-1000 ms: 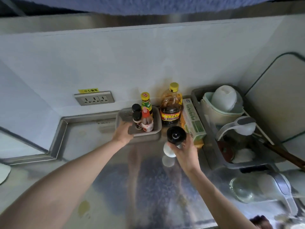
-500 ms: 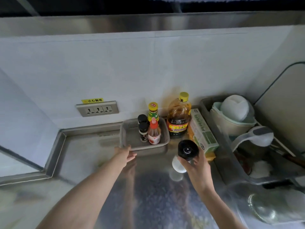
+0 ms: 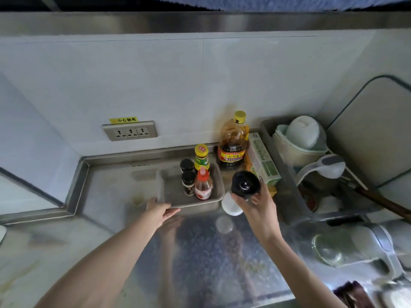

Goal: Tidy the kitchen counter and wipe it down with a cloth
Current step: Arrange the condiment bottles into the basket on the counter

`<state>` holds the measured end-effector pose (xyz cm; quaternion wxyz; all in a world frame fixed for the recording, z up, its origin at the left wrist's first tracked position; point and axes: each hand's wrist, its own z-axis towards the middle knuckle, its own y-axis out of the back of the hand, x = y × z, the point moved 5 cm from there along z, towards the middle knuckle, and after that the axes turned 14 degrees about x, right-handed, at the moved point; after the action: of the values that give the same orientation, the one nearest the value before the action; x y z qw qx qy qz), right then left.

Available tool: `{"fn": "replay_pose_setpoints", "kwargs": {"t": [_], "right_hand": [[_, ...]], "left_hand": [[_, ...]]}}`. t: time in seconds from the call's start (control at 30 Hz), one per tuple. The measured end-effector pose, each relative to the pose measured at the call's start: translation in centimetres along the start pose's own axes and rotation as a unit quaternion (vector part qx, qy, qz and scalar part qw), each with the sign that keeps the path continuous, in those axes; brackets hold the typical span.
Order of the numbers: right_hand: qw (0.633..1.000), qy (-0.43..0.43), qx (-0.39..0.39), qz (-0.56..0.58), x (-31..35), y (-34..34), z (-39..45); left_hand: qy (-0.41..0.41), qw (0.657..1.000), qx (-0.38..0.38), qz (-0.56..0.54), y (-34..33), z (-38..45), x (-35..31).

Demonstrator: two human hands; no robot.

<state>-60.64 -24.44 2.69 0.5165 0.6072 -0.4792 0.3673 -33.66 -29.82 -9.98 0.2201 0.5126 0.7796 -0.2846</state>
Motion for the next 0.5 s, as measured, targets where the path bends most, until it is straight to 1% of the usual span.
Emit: {"fn": "replay_pose_setpoints", "kwargs": {"t": [0.2, 0.27, 0.33, 0.37, 0.4, 0.43, 0.47, 0.5], "right_hand": [[0.997, 0.015, 0.079, -0.01, 2.4, -2.5, -0.7], [0.993, 0.018, 0.111, -0.03, 3.4, -3.7, -0.7], [0.989, 0.023, 0.141, -0.044, 4.6, -5.1, -0.5], [0.986, 0.028, 0.154, -0.052, 5.1, -5.9, -0.3], [0.983, 0.035, 0.169, -0.063, 5.7, -6.8, 0.0], [0.979, 0.04, 0.184, -0.076, 6.1, -7.9, 0.4], [0.975, 0.043, 0.201, -0.088, 6.6, -9.1, 0.8], [0.971, 0.047, 0.215, -0.097, 7.0, -10.3, 1.3]], "left_hand": [[0.024, 0.999, 0.023, 0.025, 2.0, -2.8, 2.6], [0.052, 0.994, 0.04, 0.086, 2.6, -3.6, 3.0], [0.082, 0.973, 0.05, 0.209, 3.3, -4.3, 2.1], [0.075, 0.952, 0.047, 0.292, 3.6, -4.6, 1.0], [0.045, 0.93, 0.042, 0.363, 3.9, -4.9, -0.5], [0.002, 0.912, 0.052, 0.407, 4.1, -5.2, -2.1], [-0.044, 0.9, 0.088, 0.424, 4.0, -5.9, -3.6], [-0.085, 0.889, 0.146, 0.426, 3.5, -6.8, -4.9]]}}
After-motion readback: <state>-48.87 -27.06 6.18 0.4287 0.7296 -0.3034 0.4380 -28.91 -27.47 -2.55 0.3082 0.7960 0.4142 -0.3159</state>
